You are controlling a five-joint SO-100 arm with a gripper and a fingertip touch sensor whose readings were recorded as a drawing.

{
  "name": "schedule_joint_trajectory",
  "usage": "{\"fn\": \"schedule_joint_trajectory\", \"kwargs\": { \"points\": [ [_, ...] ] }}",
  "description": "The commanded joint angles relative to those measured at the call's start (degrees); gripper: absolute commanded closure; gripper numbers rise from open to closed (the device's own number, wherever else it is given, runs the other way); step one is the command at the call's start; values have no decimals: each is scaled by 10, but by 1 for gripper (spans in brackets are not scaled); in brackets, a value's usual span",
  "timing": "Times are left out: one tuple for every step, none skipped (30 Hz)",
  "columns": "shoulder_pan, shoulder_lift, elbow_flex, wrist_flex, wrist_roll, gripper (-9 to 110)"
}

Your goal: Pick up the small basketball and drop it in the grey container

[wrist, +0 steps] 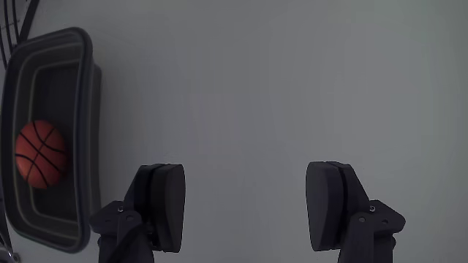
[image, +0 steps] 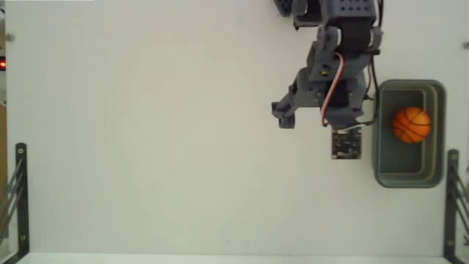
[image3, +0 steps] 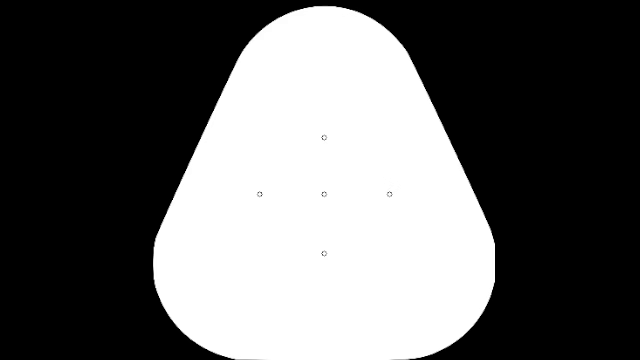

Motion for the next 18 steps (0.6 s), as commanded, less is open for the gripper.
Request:
{"fn": "schedule_joint_trajectory", "kwargs": {
  "points": [
    [11, 40, 10, 12, 2, -9],
    [13, 44, 13, 12, 2, -9],
    [15, 46, 15, 12, 2, -9],
    [17, 48, 18, 12, 2, -9],
    [19, 51, 21, 12, 2, -9],
    [20, 52, 22, 12, 2, -9],
    [21, 54, 23, 12, 2, -9],
    [22, 55, 25, 12, 2, -9],
    [22, 56, 25, 12, 2, -9],
    [23, 56, 26, 12, 2, -9],
    [23, 56, 26, 12, 2, -9],
    [23, 56, 26, 12, 2, -9],
    [23, 56, 26, 12, 2, -9],
    [23, 56, 26, 12, 2, -9],
    [23, 56, 26, 12, 2, -9],
    [23, 56, 26, 12, 2, -9],
    [23, 56, 26, 12, 2, -9],
    [23, 56, 26, 12, 2, -9]
  ]
}}
